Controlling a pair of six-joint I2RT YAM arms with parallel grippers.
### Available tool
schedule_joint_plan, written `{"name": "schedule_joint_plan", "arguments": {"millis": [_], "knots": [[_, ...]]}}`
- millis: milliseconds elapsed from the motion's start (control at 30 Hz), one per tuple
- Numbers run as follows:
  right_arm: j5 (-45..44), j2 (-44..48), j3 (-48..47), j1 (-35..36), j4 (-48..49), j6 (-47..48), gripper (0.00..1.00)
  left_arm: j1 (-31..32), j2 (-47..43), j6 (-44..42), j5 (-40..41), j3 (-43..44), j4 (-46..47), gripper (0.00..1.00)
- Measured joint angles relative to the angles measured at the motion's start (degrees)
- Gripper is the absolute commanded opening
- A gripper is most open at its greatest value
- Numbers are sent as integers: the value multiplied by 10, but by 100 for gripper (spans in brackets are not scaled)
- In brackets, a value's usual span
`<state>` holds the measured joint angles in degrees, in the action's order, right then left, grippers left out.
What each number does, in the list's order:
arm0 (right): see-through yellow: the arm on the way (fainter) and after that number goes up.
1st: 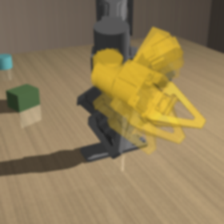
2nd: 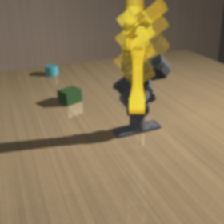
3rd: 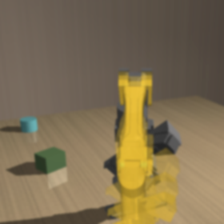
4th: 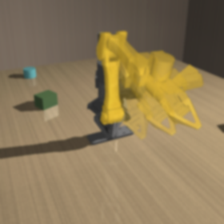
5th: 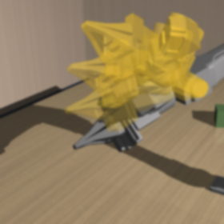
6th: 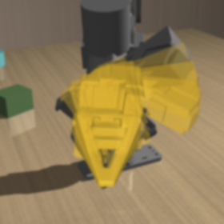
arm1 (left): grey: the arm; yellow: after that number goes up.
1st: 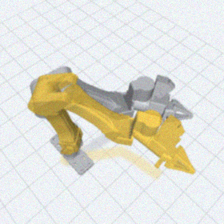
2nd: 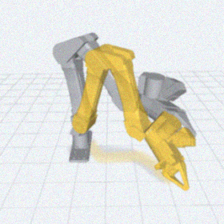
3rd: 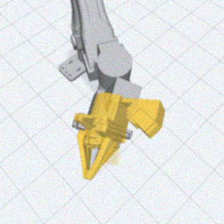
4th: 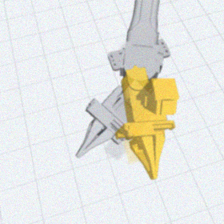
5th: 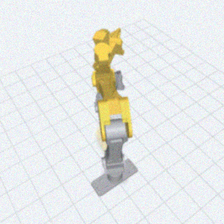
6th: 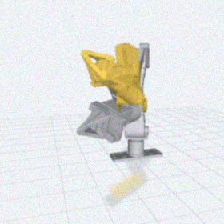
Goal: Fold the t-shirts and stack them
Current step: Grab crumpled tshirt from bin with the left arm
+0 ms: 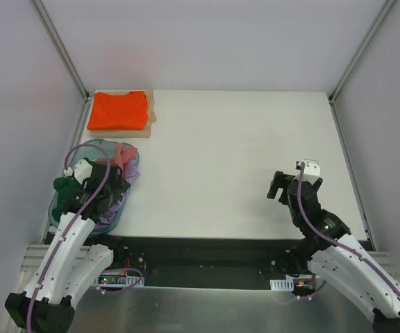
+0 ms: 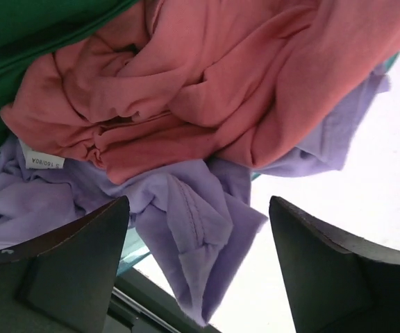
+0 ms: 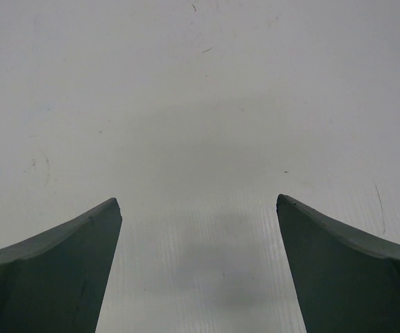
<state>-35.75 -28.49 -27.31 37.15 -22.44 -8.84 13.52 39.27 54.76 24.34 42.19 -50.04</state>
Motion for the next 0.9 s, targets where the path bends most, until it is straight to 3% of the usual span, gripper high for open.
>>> {"name": "schedule_joint_plan", "arguments": {"millis": [33,100,167,300,467,667,900], "knots": [[0,-3,0,0,-2,1,96,0,12,3,4,-2,1,71],[0,-6,0,0,-7,3,96,0,27,8,9,-9,8,48],[0,-6,0,0,-11,5,96,0,43,13,7,-22,17,0],[0,-5,0,0,-17,7,96,0,64,10,-2,-29,34,0],[0,6,0,0,-19,8,96,0,27,-1,4,5,34,0],[0,16,0,0,-19,8,96,0,-31,-9,50,143,34,0],[0,18,0,0,-20,7,96,0,4,-70,81,312,56,0]]}}
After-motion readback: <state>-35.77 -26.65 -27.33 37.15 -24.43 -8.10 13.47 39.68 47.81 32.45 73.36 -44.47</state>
